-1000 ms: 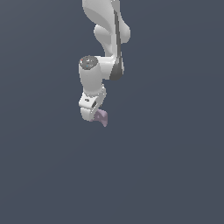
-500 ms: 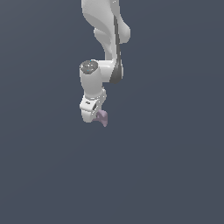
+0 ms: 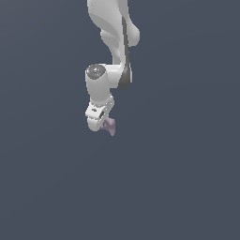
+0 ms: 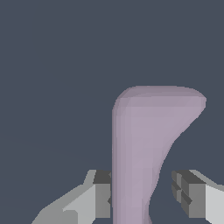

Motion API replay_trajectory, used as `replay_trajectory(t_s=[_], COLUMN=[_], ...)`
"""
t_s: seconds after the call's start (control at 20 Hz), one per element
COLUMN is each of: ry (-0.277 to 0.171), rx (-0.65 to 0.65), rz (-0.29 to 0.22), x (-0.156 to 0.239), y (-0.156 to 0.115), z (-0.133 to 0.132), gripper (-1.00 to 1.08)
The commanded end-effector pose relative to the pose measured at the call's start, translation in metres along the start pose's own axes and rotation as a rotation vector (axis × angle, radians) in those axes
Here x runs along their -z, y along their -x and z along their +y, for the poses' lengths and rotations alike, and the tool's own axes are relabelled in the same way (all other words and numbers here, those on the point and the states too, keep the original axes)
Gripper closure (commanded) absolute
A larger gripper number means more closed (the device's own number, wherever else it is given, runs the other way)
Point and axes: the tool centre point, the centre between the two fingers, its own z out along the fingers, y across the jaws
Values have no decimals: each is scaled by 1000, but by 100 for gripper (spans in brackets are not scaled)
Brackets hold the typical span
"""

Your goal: Pick up the object and move it to a goal position.

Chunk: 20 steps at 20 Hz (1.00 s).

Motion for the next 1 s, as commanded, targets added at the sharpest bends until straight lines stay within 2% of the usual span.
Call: replay_trajectory(t_s=[0.0, 0.45, 0.95], ry=[1, 1, 1], rx=[1, 1, 1], rz=[0, -1, -2], x=[4, 46, 132], y=[-3, -41, -118], z=[-1, -11, -30], gripper=[108, 108, 108])
